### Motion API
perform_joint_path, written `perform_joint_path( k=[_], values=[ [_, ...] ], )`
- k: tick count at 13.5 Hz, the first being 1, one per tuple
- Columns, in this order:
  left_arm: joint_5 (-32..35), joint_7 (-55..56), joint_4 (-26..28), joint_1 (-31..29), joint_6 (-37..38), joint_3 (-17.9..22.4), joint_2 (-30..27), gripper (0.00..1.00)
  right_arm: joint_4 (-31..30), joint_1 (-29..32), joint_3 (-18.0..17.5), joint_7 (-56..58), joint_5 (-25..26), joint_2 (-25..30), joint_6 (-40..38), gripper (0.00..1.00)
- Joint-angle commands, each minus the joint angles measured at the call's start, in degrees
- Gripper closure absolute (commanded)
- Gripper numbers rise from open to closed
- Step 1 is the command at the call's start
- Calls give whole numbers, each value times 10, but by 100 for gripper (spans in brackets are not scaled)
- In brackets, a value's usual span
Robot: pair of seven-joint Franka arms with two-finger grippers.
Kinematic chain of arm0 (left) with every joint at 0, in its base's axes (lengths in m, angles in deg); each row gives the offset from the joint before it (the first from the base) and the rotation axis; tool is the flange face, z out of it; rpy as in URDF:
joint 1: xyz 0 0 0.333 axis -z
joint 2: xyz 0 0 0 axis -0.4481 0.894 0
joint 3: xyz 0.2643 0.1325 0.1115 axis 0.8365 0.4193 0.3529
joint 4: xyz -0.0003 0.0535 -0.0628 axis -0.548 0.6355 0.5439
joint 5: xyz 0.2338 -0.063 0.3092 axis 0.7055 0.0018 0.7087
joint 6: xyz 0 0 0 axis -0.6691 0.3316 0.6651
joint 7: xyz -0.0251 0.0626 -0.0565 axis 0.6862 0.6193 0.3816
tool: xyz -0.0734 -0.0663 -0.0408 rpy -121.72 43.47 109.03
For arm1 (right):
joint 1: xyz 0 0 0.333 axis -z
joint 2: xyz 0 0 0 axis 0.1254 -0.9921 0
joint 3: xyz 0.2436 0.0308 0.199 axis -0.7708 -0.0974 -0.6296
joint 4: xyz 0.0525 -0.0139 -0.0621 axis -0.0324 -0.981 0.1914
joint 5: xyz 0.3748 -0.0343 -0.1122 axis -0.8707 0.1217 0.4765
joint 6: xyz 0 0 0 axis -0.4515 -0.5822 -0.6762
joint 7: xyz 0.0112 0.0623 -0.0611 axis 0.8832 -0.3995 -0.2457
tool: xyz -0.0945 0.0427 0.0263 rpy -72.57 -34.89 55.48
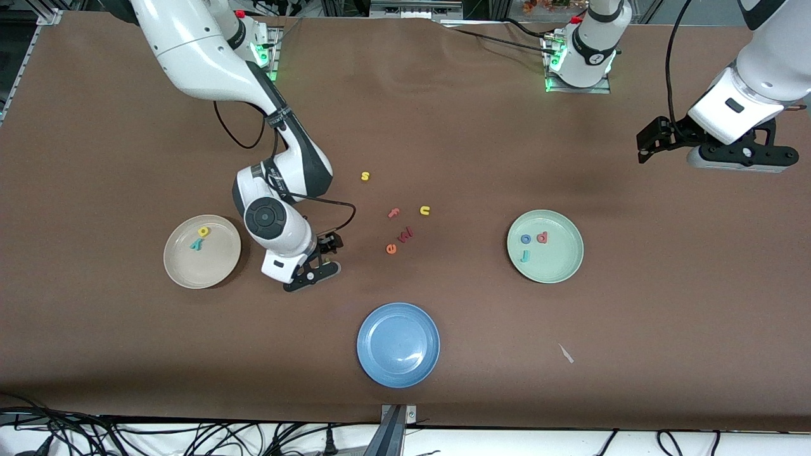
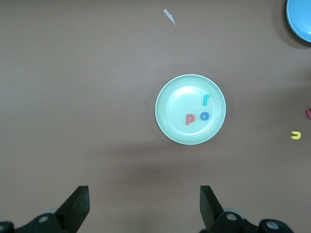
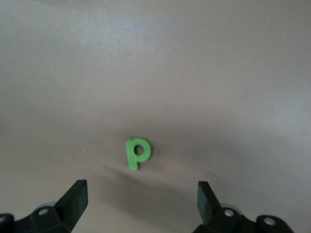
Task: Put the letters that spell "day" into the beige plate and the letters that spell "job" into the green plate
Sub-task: 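Grasp the green p with the right gripper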
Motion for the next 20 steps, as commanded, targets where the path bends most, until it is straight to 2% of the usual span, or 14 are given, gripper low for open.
perform_joint_path(
  k=[1,7,12,19,20],
  values=[
    [-18,-20,-16,-4,14,1,6,0,18,2,-7,29,2,-22,22,1],
    [-18,-18,-16,-4,16,-2,5,0,18,3,-7,71,3,-43,58,12],
    [-18,-18,-16,-3,16,-3,5,0,13,2,-7,72,3,-50,68,33],
    [-18,-16,-16,1,16,-4,5,0,13,-2,-7,71,3,-50,68,67],
    [-17,-15,-16,1,16,-5,5,0,14,-2,-7,70,3,-50,68,69]
  ],
)
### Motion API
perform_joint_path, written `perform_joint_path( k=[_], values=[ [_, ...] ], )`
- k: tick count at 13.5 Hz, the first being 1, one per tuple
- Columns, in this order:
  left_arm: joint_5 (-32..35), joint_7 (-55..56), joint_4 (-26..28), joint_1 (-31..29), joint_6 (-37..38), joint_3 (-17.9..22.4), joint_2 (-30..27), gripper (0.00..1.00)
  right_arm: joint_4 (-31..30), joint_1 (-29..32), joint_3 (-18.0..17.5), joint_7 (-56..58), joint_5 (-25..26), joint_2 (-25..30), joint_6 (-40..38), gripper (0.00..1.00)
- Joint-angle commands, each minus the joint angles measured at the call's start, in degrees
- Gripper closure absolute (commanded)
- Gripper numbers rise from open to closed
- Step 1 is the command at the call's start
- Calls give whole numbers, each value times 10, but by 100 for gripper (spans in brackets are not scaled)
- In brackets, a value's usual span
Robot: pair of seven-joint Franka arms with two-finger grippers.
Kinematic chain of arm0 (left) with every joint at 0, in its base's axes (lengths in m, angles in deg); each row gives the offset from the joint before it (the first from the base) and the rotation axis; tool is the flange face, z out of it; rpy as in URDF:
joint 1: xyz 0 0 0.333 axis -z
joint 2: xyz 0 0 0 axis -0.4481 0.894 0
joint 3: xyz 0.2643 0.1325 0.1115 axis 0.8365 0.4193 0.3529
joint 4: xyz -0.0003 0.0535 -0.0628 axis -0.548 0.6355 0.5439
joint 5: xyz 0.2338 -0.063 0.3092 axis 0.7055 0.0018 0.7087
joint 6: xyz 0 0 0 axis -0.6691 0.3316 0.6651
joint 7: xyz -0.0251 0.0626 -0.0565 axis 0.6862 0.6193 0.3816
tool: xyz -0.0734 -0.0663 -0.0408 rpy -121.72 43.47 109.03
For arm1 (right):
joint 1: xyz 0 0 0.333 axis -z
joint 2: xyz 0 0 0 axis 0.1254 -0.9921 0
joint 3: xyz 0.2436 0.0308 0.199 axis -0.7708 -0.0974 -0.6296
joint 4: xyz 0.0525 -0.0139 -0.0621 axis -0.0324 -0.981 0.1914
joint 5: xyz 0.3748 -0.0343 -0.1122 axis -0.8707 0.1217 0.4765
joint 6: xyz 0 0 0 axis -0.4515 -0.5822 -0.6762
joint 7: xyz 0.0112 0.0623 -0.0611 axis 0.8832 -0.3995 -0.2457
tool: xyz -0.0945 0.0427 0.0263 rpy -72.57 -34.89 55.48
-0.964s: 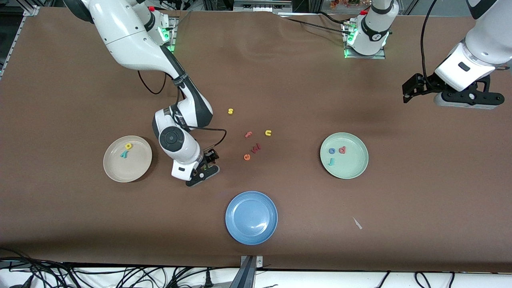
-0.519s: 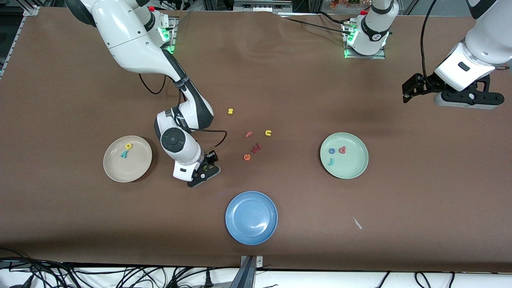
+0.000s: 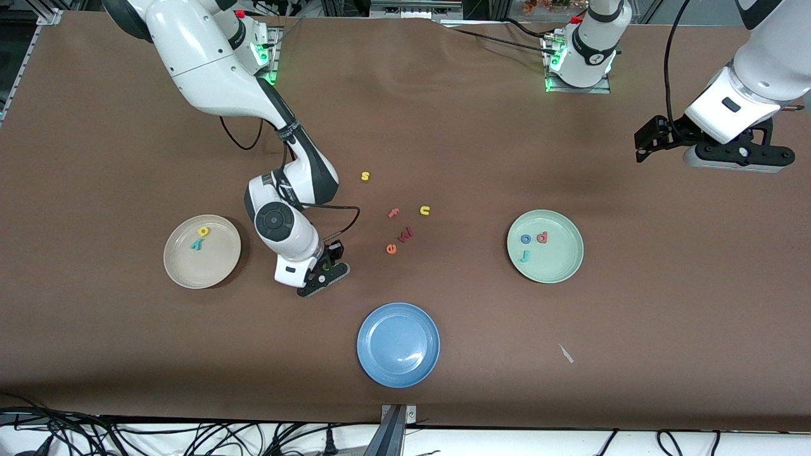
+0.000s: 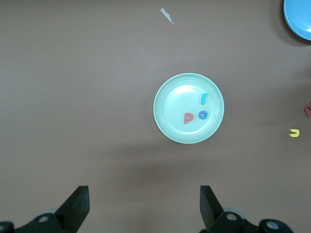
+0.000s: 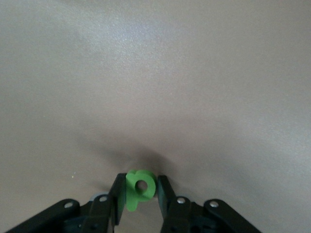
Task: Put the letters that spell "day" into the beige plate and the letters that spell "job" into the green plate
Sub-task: 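Carry the green p onto the cream plate and open the right gripper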
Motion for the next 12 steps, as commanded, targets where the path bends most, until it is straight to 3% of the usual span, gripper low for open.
perform_joint_path(
  k=[1,3,9,12],
  values=[
    [-16,-14,-15,0,14,-3,5,0,11,-2,-3,5,2,-10,0,73],
    [-16,-14,-16,0,14,-3,5,0,16,2,-3,8,-1,-5,-8,75],
    [-16,-14,-15,0,14,-3,5,0,17,48,4,5,-5,58,-140,84],
    [-16,-14,-16,0,14,-3,5,0,15,61,50,13,-5,89,-232,84]
  ],
)
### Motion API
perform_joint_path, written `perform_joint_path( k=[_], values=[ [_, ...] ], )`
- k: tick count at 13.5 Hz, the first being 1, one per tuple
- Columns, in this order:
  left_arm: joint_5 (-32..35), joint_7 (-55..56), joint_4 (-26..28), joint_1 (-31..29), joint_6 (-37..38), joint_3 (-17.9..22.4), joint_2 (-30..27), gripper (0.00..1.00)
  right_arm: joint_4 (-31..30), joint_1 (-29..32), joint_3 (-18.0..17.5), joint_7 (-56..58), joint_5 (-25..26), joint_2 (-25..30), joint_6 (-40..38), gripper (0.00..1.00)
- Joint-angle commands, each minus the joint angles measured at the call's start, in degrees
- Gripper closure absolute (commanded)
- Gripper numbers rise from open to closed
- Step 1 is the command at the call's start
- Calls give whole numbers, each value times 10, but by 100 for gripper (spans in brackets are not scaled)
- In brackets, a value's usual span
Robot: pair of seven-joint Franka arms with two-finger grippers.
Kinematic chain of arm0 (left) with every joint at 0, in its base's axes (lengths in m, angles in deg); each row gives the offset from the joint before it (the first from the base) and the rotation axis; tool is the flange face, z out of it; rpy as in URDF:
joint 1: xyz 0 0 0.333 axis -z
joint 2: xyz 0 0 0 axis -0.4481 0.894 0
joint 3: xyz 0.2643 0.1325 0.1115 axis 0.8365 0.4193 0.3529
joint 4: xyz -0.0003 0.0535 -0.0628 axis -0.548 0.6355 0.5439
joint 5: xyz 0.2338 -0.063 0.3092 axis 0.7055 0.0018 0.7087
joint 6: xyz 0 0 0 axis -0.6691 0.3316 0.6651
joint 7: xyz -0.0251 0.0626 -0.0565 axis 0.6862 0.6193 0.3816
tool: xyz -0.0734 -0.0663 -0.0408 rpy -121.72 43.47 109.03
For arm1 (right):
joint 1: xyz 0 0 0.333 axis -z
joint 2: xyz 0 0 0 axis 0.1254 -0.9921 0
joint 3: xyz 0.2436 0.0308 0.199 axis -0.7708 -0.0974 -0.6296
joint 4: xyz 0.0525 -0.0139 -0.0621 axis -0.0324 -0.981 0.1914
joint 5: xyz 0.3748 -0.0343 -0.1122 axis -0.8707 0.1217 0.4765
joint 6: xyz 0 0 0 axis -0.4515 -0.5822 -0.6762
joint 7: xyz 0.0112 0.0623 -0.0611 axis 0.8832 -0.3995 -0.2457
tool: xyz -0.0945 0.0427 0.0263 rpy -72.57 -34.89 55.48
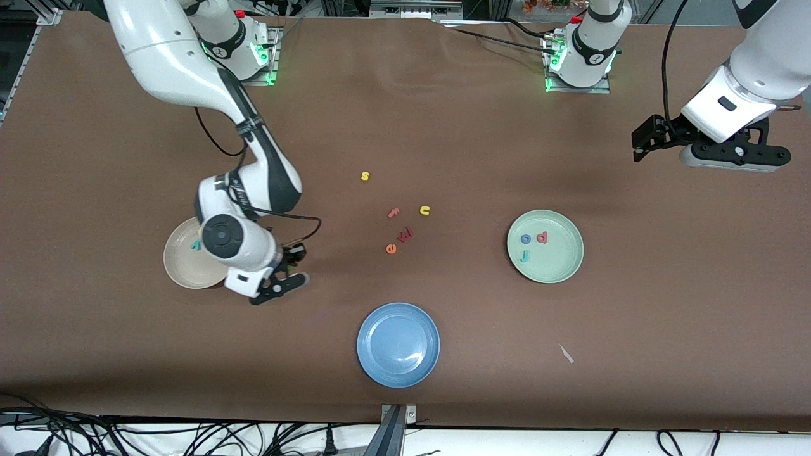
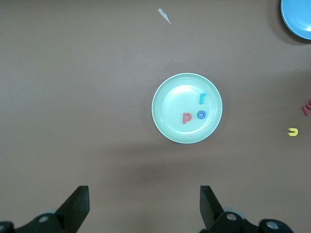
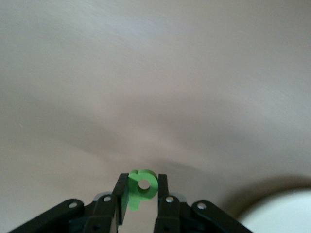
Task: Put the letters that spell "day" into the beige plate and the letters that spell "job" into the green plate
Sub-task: 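Carry the green p onto the cream plate and open the right gripper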
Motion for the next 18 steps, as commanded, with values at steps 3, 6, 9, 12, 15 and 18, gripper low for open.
perform_joint_path(
  k=[3,6,9,12,15,18],
  values=[
    [-16,-13,-15,-2,14,0,5,0,-9,7,71,14,-5,25,-89,85],
    [-16,-13,-15,-2,14,0,5,0,-14,52,84,26,-4,10,-90,84],
    [-16,-13,-14,-2,14,0,5,0,-14,66,82,20,-5,1,-90,0],
    [-16,-13,-14,-2,14,0,5,0,-7,60,78,20,-6,11,-91,0],
    [-16,-13,-14,-2,14,0,5,0,-7,52,62,17,-5,31,-112,0],
    [-16,-13,-15,-1,14,0,5,0,-7,51,56,9,-5,50,-140,0]
  ],
)
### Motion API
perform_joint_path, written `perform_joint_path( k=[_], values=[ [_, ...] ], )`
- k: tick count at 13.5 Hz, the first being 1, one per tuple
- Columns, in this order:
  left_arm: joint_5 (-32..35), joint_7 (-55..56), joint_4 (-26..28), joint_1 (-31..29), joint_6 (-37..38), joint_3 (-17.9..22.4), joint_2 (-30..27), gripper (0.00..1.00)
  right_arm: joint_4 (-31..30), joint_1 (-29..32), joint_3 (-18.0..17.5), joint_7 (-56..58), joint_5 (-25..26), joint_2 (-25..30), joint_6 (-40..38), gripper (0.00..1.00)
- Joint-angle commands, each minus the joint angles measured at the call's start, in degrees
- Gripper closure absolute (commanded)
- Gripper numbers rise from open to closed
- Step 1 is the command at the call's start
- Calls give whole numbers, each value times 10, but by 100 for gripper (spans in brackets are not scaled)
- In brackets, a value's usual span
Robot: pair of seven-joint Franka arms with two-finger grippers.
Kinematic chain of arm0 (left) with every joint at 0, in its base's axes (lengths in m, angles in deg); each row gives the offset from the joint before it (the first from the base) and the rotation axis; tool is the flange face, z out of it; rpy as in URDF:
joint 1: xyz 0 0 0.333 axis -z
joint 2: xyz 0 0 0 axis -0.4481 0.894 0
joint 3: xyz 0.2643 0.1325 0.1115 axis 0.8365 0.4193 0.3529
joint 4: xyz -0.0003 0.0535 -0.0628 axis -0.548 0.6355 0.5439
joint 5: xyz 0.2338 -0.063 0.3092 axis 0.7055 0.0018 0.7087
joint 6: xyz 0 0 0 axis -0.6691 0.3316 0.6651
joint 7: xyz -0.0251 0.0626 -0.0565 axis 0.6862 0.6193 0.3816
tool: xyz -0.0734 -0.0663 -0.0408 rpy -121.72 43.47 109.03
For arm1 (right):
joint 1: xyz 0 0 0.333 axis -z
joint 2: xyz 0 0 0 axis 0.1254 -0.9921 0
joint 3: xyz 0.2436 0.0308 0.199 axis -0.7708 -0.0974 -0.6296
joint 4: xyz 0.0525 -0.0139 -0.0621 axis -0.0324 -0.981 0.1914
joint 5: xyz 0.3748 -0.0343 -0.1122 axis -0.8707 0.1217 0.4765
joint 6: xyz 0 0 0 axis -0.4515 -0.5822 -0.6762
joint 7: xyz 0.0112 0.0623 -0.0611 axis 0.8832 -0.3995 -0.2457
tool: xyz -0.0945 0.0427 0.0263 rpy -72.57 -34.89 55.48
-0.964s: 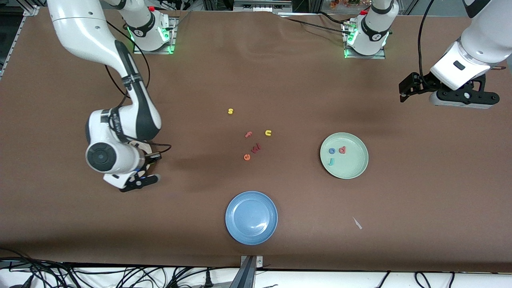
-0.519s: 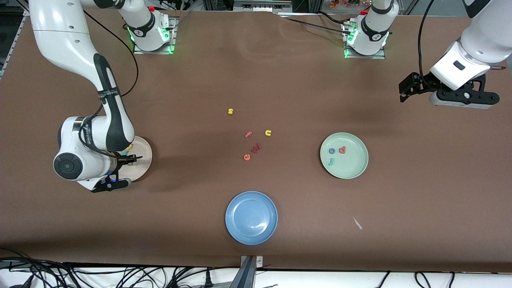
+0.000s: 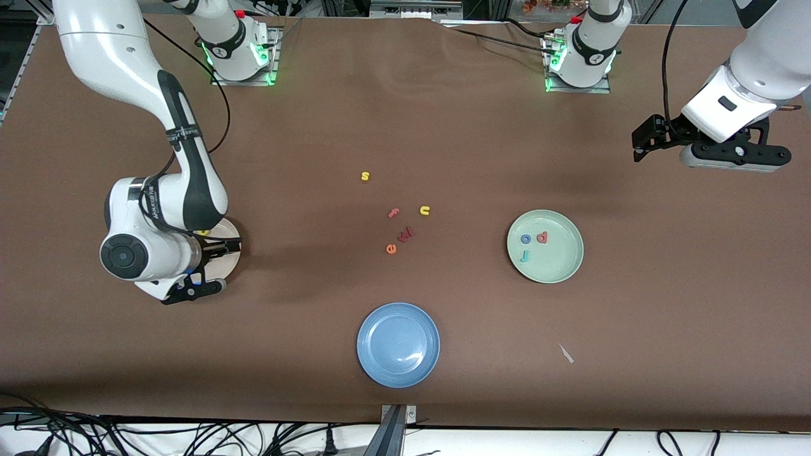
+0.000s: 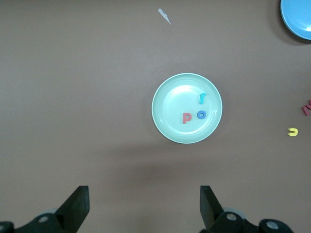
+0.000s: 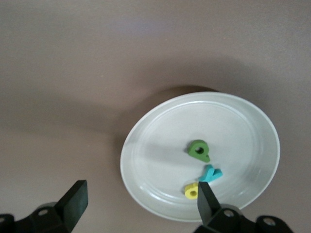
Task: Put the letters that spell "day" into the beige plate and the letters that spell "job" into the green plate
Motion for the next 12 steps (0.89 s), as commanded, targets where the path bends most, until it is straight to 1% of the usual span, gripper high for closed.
perform_joint_path(
  k=[1,4,5,6,8,9,10,12],
  values=[
    [-16,-13,-15,-2,13,0,4,0,-3,-1,-11,-8,-3,31,-43,0],
    [-16,-14,-14,-2,13,0,4,0,-3,-17,-12,-9,1,59,-82,0],
    [-16,-14,-14,-1,13,0,4,0,-10,-25,-13,-9,3,77,-89,0],
    [-16,-14,-14,-2,13,0,4,0,-37,-32,-16,-14,2,106,-88,0],
    [-16,-14,-14,-1,13,0,4,0,-116,-33,-37,-45,12,188,-59,0],
    [-16,-14,-14,-2,13,0,4,0,-142,-31,-48,-45,31,218,-57,0],
    [-16,-14,-15,-2,13,0,4,0,-157,-25,-60,-43,52,247,-57,0],
    [-16,-14,-15,-2,13,-1,4,0,-175,-5,-78,-39,57,302,-64,0]
  ],
)
